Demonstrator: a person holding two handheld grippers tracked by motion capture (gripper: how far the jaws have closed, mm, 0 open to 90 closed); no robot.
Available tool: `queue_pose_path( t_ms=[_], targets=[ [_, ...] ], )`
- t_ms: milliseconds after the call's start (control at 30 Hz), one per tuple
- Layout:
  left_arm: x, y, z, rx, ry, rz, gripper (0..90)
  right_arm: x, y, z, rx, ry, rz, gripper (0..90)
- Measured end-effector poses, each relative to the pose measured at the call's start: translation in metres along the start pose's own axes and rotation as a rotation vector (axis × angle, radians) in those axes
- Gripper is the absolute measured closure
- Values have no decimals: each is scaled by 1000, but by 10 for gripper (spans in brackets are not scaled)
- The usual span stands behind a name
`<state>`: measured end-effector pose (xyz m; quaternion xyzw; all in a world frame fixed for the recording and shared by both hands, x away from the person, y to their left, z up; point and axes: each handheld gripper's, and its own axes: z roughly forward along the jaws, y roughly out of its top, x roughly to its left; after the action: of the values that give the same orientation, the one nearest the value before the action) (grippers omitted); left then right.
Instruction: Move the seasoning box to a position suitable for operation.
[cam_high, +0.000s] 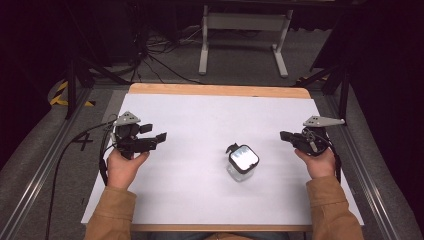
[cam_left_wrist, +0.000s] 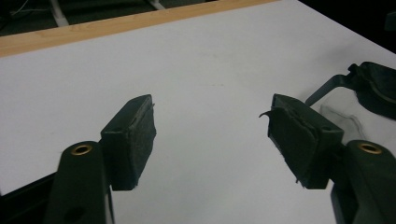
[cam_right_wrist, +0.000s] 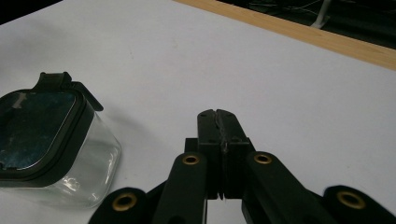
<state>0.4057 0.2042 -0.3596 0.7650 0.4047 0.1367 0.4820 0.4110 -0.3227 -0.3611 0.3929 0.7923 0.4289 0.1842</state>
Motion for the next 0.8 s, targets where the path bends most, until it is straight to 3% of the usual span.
queue_pose_path(
  t_ms=[100,267,367,433,533,667,800],
  targets=[
    [-2,0,-3,-7,-19,10,271,1,0,1,-1,2,-15,894],
    [-1,0,-3,-23,-56,-6,235,3,0,1,1,8,-12,889],
    [-3,1,-3,-3,-17,22,250,2,0,3,5,14,-19,887],
    [-4,1,-2,-5,-10,23,276,4,0,4,9,17,-21,887],
    [-8,1,-1,30,1,51,340,7,0,6,21,14,-42,892],
    [-10,2,2,61,-9,48,348,10,1,8,31,35,-59,893],
    [-10,2,4,60,-9,59,341,16,1,14,56,63,-80,892]
  ],
)
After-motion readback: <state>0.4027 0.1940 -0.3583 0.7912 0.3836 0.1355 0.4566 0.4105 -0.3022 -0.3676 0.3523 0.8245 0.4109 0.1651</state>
